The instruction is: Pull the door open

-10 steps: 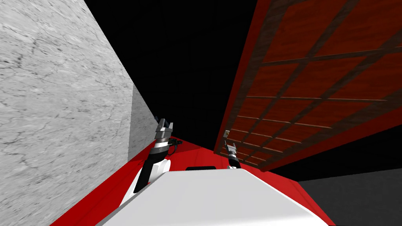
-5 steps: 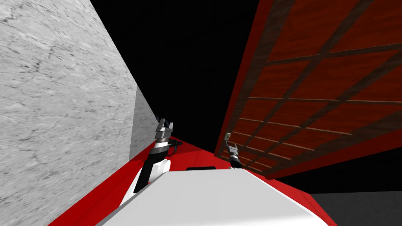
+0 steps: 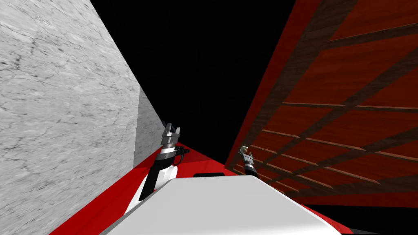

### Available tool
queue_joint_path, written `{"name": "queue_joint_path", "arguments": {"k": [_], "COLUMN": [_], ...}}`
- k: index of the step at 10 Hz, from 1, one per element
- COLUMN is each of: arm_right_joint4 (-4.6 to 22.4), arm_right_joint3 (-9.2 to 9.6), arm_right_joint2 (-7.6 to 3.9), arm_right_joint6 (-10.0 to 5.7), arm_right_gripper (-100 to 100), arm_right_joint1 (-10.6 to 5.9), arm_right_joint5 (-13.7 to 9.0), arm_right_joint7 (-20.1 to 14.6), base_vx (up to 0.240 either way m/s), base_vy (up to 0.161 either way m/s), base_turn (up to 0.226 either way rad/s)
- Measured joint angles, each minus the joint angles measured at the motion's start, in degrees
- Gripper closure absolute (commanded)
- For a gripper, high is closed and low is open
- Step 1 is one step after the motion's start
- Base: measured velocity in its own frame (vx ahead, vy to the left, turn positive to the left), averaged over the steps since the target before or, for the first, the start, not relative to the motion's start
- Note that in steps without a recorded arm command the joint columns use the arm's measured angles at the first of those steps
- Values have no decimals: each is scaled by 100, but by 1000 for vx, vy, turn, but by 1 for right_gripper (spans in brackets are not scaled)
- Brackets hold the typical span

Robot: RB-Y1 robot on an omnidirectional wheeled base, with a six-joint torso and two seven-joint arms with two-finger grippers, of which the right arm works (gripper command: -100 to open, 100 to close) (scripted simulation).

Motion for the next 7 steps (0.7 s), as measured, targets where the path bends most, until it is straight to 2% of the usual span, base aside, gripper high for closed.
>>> {"name": "queue_joint_path", "arguments": {"k": [1, 7], "arm_right_joint4": [-18, 13], "arm_right_joint3": [-4, 2], "arm_right_joint2": [-8, 1], "arm_right_joint6": [15, 19], "arm_right_gripper": [100, 100], "arm_right_joint1": [8, 8], "arm_right_joint5": [-2, 1], "arm_right_joint7": [-16, 2], "base_vx": [-10, -15], "base_vy": [1, 3], "base_turn": [-6, -11]}}
